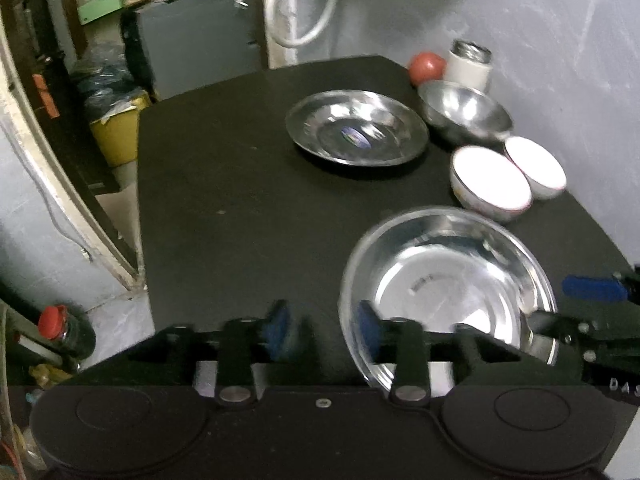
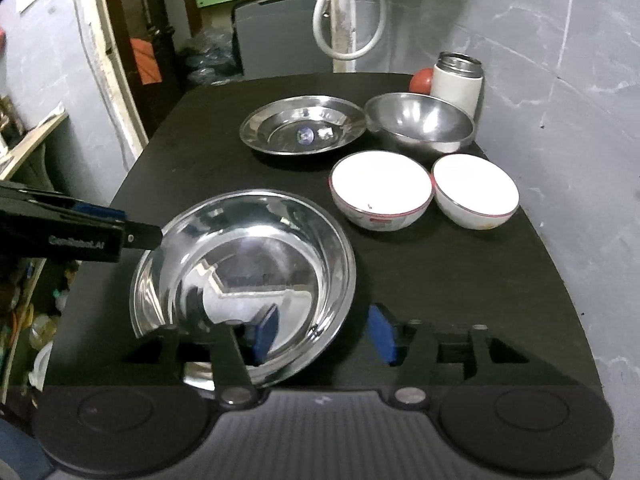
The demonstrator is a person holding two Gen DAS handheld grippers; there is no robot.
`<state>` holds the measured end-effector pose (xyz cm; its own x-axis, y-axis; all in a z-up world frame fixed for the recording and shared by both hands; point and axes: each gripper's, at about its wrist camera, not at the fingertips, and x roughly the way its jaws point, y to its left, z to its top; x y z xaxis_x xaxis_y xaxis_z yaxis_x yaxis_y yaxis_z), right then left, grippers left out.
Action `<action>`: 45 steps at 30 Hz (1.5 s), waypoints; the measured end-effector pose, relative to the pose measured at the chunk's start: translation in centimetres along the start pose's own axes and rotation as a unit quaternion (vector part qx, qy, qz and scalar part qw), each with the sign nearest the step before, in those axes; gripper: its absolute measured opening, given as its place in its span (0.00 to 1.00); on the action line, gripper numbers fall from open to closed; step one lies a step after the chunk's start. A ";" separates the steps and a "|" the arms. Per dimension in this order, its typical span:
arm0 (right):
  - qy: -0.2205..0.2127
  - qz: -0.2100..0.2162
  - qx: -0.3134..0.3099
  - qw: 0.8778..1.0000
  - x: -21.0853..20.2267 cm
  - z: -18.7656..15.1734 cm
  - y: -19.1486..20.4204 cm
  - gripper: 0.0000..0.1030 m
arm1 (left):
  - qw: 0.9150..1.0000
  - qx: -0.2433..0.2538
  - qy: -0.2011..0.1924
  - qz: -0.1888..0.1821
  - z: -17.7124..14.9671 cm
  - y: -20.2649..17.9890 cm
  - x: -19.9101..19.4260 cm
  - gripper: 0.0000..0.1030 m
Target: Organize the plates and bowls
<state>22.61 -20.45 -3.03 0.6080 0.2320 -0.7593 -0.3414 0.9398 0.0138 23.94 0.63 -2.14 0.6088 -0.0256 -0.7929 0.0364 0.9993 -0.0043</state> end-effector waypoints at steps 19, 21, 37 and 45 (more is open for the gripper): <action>-0.058 0.003 0.038 0.998 3.2 6.5 0.9 1.00 | 0.995 -0.070 -0.051 0.044 6.1 6.1 3.1 0.99; -0.061 0.000 0.032 0.998 4.0 7.5 1.0 1.00 | 0.995 -0.071 -0.057 0.034 7.4 6.4 4.1 0.99; -0.046 0.013 0.070 0.996 11.9 13.4 -0.4 0.99 | 0.998 -0.016 -0.026 -0.058 16.4 7.3 14.4 0.99; -0.035 0.016 0.089 0.995 13.6 13.8 -1.0 0.99 | 0.997 -0.007 -0.015 -0.070 17.4 7.1 16.6 0.99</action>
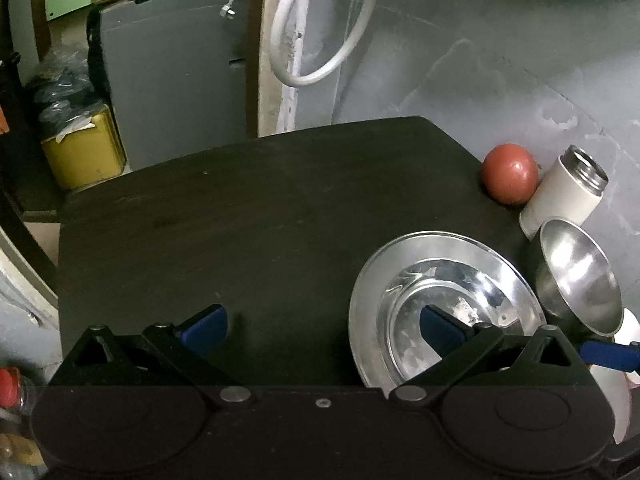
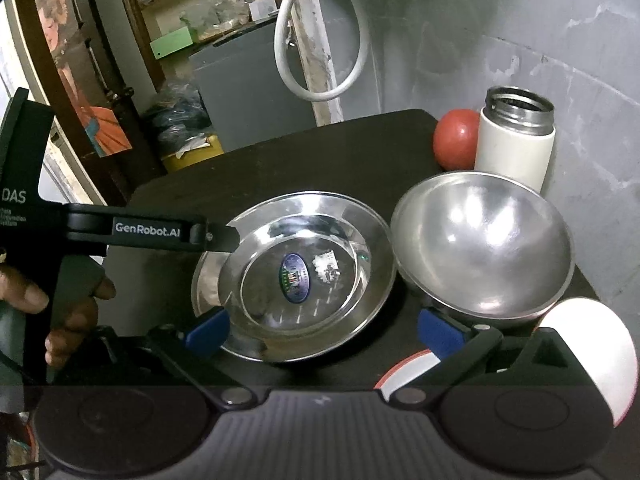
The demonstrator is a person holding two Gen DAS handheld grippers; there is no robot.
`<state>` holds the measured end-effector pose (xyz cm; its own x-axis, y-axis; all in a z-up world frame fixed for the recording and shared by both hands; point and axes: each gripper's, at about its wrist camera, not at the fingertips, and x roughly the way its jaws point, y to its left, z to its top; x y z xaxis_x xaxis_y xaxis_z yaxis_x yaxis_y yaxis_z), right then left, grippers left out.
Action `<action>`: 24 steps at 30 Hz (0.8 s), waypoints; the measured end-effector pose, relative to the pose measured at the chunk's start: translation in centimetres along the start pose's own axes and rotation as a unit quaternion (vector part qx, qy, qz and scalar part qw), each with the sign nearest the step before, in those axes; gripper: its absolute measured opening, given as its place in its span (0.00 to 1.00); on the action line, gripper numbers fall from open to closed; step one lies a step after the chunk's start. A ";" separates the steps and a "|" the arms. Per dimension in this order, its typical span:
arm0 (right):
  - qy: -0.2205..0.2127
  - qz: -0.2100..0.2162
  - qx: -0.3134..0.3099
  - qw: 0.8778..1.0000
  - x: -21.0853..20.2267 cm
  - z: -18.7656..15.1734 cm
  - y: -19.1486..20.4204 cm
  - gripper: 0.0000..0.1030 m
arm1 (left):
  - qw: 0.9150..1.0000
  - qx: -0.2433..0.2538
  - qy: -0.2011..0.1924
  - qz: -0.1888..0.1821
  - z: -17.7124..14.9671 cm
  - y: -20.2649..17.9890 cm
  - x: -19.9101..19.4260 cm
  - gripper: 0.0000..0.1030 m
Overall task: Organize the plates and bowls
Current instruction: 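Move both tools to the small steel plate with the blue label, then close both tools on the rim of the labeled steel plate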
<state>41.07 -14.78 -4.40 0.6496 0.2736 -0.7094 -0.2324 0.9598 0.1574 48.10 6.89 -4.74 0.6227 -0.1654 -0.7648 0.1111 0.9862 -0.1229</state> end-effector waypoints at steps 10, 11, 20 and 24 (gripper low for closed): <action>0.004 0.003 0.018 1.000 1.3 0.3 0.0 0.99 | 1.000 0.009 0.002 -0.010 -0.1 -0.1 0.7 0.98; 0.004 0.003 0.021 1.000 1.4 0.3 -0.1 0.99 | 1.000 0.008 0.003 -0.010 -0.2 -0.2 0.8 0.97; -0.002 -0.009 0.045 0.999 2.0 0.6 -0.3 0.87 | 1.000 0.006 0.006 -0.018 -0.2 -0.1 0.6 0.83; -0.009 -0.019 0.057 0.998 2.1 0.7 -0.5 0.81 | 1.000 0.017 0.006 -0.023 -0.3 -0.3 0.5 0.78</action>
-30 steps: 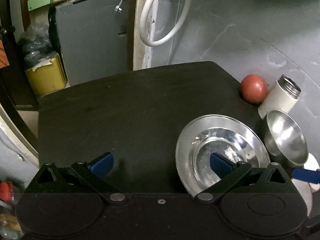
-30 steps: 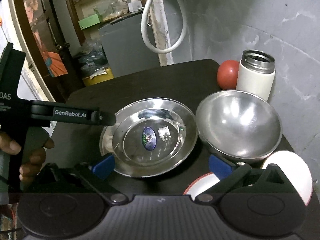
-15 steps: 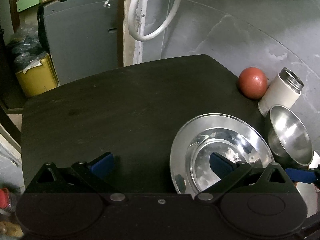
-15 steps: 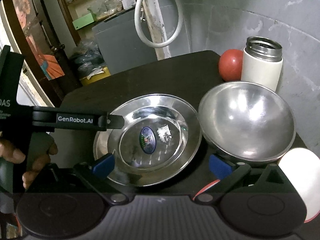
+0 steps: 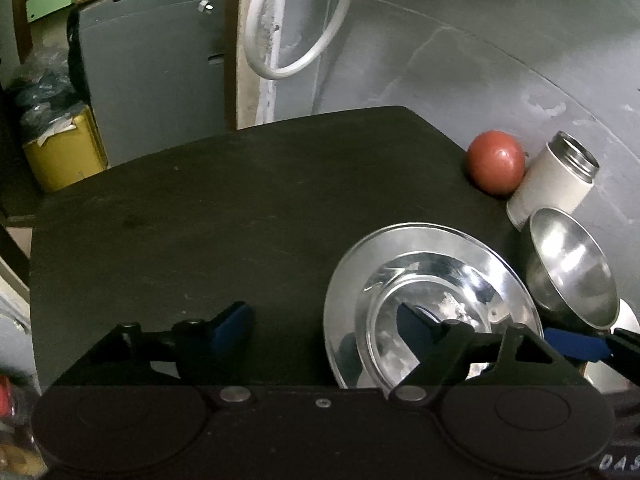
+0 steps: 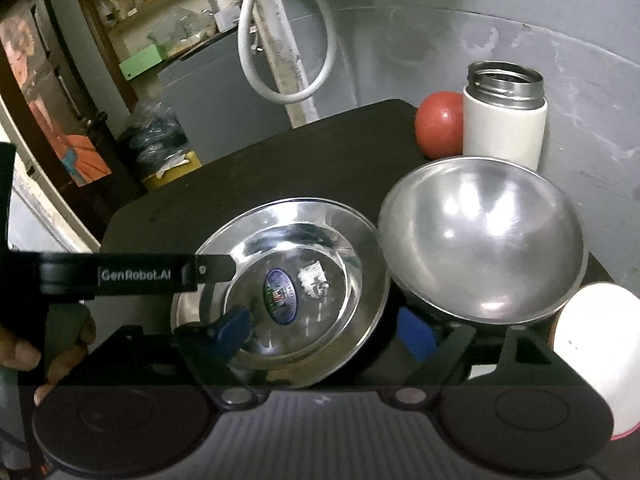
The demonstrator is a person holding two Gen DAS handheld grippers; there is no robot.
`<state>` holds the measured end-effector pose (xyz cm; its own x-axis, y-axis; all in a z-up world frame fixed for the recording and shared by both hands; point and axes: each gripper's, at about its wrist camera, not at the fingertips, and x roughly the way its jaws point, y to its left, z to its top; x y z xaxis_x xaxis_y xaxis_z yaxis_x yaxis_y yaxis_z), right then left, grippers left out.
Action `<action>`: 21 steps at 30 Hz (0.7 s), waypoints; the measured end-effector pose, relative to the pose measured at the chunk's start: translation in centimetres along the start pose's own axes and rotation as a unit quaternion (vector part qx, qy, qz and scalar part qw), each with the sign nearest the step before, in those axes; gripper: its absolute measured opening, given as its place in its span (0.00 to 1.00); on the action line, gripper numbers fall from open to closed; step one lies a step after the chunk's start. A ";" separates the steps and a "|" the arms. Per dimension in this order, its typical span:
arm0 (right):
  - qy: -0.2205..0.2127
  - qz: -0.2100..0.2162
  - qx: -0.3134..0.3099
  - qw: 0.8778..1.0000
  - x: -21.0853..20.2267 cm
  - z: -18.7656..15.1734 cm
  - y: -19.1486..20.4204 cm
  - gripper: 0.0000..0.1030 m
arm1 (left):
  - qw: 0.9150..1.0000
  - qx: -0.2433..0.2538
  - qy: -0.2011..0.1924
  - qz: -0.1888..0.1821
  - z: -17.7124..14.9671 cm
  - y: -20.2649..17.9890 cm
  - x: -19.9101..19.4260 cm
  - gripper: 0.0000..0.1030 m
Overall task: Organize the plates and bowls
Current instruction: 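Close both tools on the rim of the labeled steel plate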
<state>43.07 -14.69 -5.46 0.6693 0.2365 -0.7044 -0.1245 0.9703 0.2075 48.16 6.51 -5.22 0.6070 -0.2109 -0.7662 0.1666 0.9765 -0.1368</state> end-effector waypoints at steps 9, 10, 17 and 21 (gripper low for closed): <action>0.001 -0.005 -0.002 1.000 0.3 0.2 0.3 0.60 | 1.000 0.025 0.008 -0.004 -0.6 -1.0 -0.1 0.41; 0.002 -0.003 -0.002 1.000 0.3 0.2 0.4 0.55 | 1.000 0.026 0.008 -0.005 -0.7 -1.1 -0.2 0.39; 0.003 0.001 -0.010 1.000 0.0 0.0 0.7 0.46 | 1.000 0.027 0.007 0.009 -1.6 -1.0 -1.3 0.35; -0.004 0.009 -0.020 1.000 -0.7 -0.2 1.1 0.46 | 0.999 0.027 0.002 0.017 -2.1 -1.1 -2.1 0.34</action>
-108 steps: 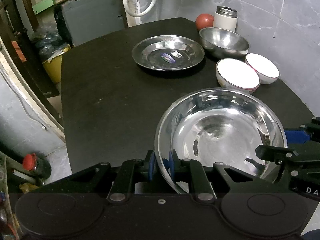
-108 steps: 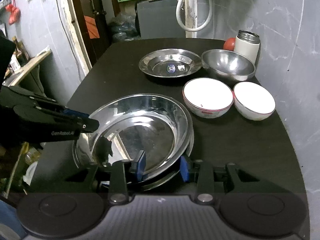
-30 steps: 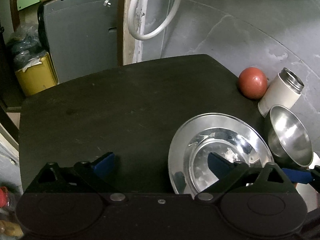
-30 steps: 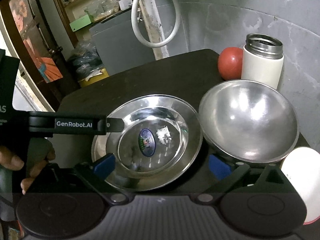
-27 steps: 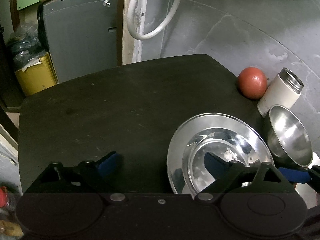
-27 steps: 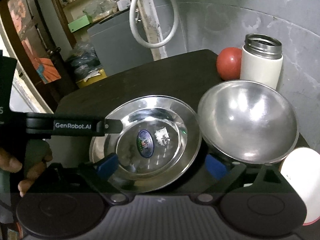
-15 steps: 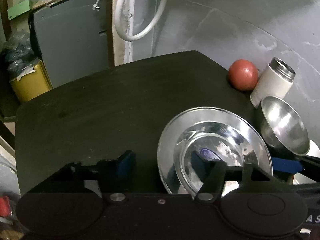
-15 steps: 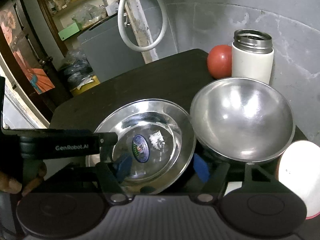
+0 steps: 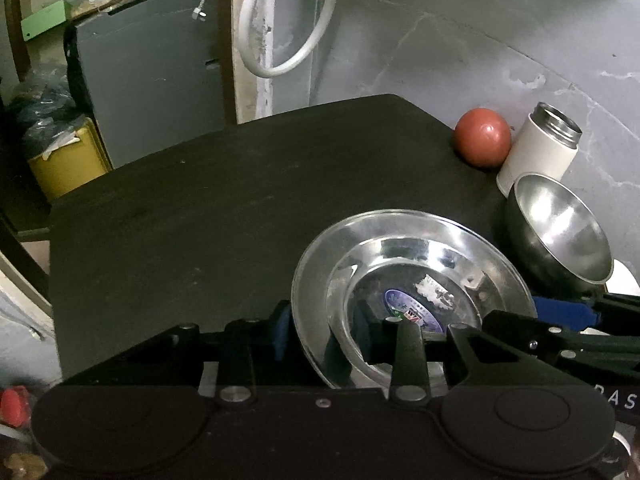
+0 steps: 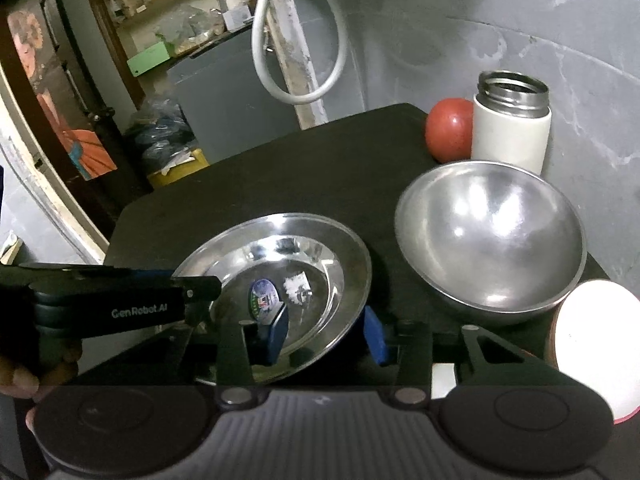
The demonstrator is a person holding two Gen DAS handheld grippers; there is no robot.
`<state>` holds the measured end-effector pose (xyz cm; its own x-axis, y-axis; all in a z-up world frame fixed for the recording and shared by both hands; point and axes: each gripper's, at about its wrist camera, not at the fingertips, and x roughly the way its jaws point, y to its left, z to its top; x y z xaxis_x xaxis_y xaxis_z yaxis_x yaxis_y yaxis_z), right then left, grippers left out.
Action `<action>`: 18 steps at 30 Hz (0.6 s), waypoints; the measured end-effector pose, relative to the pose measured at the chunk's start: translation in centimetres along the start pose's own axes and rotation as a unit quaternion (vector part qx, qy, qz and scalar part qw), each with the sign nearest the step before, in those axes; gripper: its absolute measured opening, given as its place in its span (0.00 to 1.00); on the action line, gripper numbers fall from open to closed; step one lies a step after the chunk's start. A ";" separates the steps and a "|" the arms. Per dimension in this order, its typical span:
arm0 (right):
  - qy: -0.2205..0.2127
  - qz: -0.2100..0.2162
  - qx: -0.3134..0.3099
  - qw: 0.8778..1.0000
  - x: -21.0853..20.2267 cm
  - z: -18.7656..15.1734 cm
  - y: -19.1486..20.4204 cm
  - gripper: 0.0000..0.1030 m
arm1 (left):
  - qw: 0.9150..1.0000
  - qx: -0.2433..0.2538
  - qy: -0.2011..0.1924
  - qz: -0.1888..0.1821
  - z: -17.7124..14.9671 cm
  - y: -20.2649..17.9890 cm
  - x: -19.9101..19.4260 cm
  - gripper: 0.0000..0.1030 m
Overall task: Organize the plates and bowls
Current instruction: 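Close both tools on the rim of the labeled steel plate, then carry the labeled plate onto the plate stack and open both tools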
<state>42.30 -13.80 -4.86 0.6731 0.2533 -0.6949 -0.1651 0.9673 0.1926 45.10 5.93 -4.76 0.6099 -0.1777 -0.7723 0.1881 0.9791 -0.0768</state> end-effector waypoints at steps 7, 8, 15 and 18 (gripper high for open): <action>0.000 0.011 -0.006 1.000 -0.6 -0.4 0.3 0.42 | 1.000 -0.006 -0.004 0.012 -0.9 0.0 -1.3 0.33; 0.000 0.012 -0.006 1.000 -0.7 -0.5 0.3 0.42 | 1.000 -0.007 -0.004 0.014 -1.0 0.0 -1.4 0.32; -0.003 0.027 -0.011 1.000 -1.7 -1.2 0.1 0.40 | 1.000 -0.010 -0.010 0.021 -2.4 -0.2 -2.9 0.31; -0.006 0.032 -0.011 0.999 -2.3 -1.5 -0.1 0.38 | 1.000 -0.008 -0.017 0.023 -3.0 -0.4 -3.7 0.29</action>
<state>39.66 -14.46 -4.33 0.6697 0.3151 -0.6725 -0.2241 0.9491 0.2216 40.50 6.49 -3.79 0.6431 -0.1361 -0.7536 0.1477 0.9877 -0.0523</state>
